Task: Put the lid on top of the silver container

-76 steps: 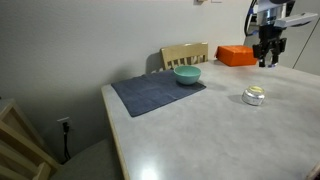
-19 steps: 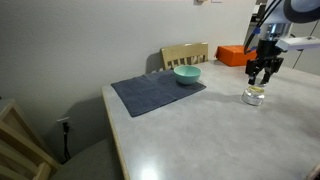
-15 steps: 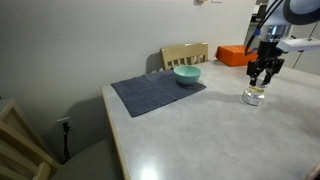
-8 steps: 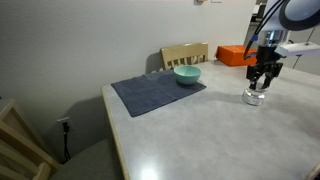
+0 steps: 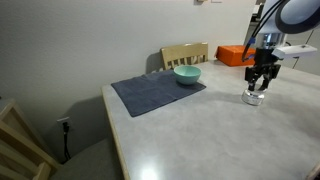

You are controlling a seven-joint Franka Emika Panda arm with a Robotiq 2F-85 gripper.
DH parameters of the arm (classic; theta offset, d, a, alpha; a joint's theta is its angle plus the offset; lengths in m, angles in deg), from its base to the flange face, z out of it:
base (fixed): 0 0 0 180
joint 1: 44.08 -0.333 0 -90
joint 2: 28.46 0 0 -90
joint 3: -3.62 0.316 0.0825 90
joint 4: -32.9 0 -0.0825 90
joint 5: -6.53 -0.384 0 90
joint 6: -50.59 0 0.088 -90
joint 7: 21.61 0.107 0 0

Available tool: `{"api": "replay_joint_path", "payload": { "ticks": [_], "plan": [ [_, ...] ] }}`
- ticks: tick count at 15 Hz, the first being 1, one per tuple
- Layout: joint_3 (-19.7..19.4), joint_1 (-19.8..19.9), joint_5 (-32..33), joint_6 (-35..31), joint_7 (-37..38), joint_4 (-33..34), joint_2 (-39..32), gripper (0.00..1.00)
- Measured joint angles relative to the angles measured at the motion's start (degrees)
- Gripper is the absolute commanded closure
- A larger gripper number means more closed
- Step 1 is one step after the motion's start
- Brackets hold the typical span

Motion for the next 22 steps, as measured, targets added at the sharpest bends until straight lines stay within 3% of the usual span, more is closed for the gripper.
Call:
{"api": "replay_joint_path", "payload": {
  "ticks": [22],
  "plan": [
    [1.3, 2.2, -2.5, 2.1, -7.0, 5.0, -3.2, 0.56]
  ]
}}
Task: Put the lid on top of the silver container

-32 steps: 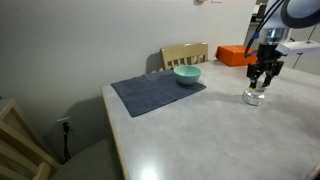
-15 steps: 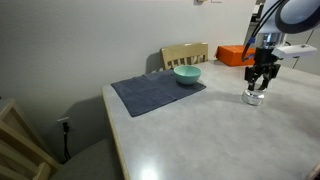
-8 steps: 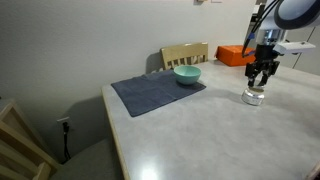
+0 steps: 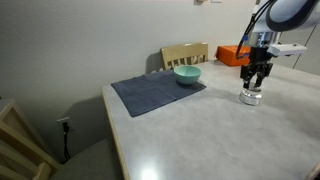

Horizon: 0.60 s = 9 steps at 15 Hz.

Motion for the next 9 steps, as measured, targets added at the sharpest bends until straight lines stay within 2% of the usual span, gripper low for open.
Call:
{"api": "replay_joint_path", "payload": {
  "ticks": [9],
  "plan": [
    [0.3, -1.1, 0.0, -0.3, 1.4, -0.1, 0.0, 0.56]
  ]
}}
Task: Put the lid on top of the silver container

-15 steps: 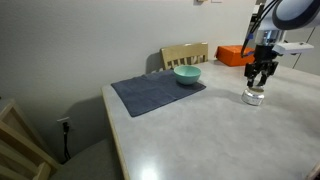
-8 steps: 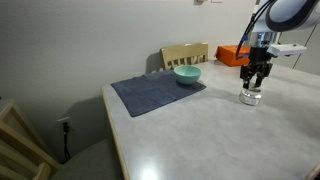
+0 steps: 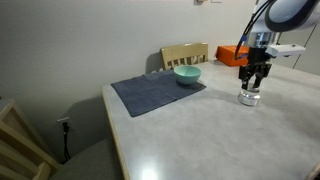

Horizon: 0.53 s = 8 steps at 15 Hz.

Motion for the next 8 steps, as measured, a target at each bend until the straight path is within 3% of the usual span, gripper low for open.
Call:
{"api": "replay_joint_path", "payload": {
  "ticks": [8],
  "plan": [
    [0.0, -2.3, 0.3, -1.9, 3.5, -0.3, 0.0, 0.56]
  ]
}}
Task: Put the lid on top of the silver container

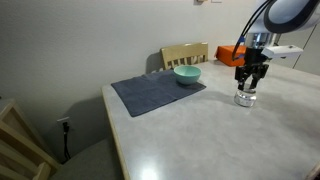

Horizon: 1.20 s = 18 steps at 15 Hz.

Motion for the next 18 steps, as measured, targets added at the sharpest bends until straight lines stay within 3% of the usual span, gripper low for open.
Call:
{"api": "replay_joint_path", "payload": {
  "ticks": [7, 13, 18],
  "plan": [
    [0.0, -0.8, 0.4, -0.8, 2.4, -0.1, 0.0, 0.56],
    [-1.4, -3.5, 7.3, -1.0, 9.2, -0.1, 0.3, 0.56],
    [-1.4, -4.3, 7.8, -1.3, 11.1, -0.3, 0.4, 0.56]
  ]
}}
